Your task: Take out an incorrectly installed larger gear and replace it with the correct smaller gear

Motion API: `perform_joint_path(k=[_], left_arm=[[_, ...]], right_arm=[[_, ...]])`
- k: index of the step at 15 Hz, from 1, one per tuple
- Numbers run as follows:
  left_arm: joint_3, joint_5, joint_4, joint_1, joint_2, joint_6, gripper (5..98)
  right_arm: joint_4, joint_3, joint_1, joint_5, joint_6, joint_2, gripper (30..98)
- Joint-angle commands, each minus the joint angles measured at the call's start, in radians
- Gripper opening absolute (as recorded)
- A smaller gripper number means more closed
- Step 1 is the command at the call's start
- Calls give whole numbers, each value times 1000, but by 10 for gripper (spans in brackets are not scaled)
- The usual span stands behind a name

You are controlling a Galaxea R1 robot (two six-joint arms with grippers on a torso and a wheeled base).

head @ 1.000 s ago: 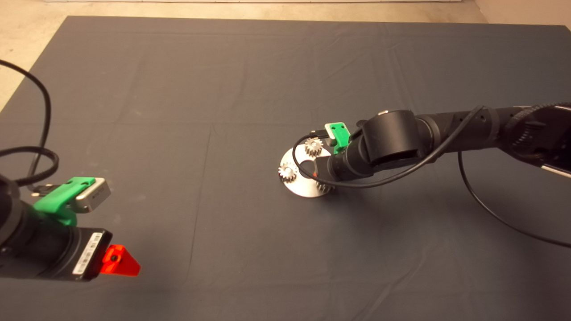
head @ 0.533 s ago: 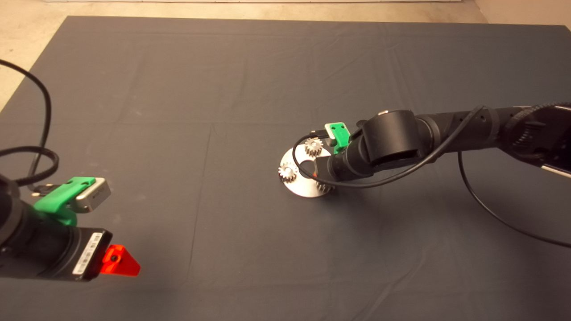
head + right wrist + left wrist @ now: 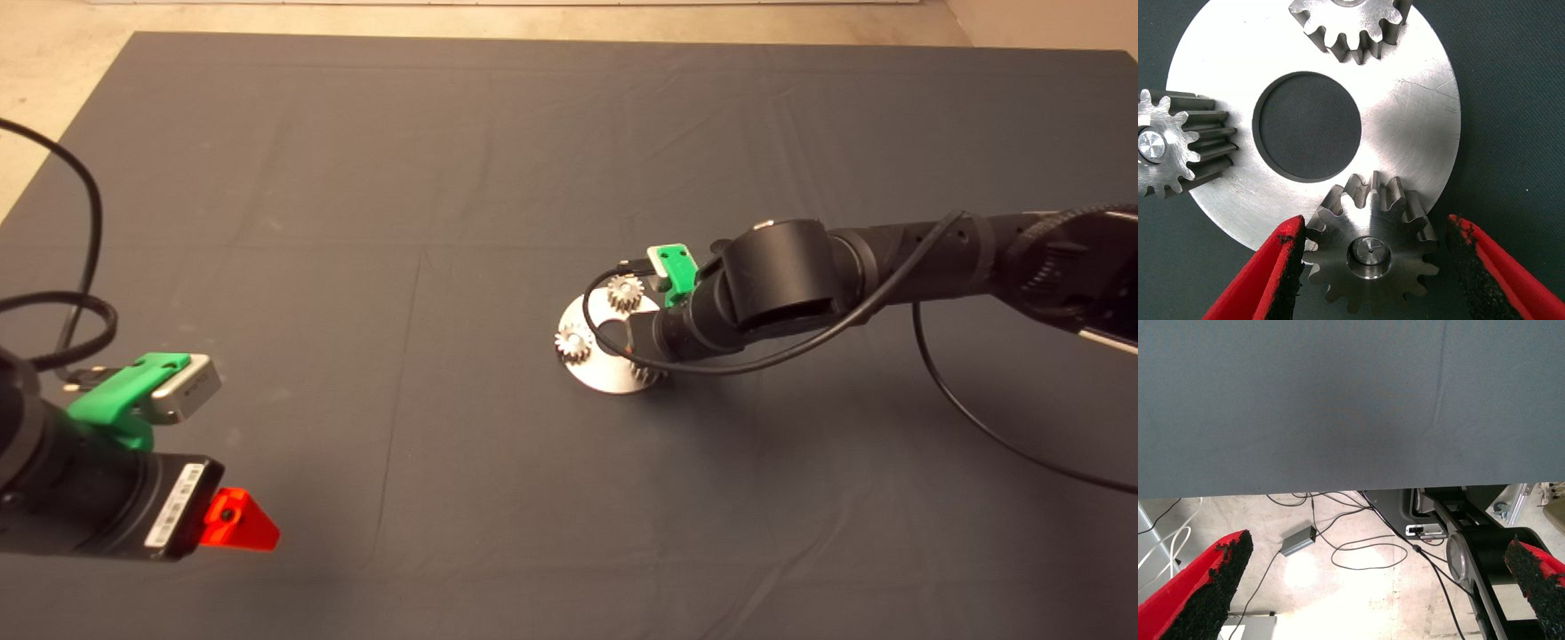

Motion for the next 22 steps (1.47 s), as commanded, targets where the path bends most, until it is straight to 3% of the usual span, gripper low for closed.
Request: perform_joint_path(k=[1, 19, 22], left_arm=[[-6, 97, 6, -4, -2, 6, 982], [-9, 98, 8, -4, -5, 10, 982], [-9, 98, 10, -4, -4, 10, 982]], right_arm=[[-37, 12, 9, -127, 3, 7, 560], [-48, 6, 5, -127, 3, 8, 560], [-48, 6, 3, -127, 2, 7, 512]])
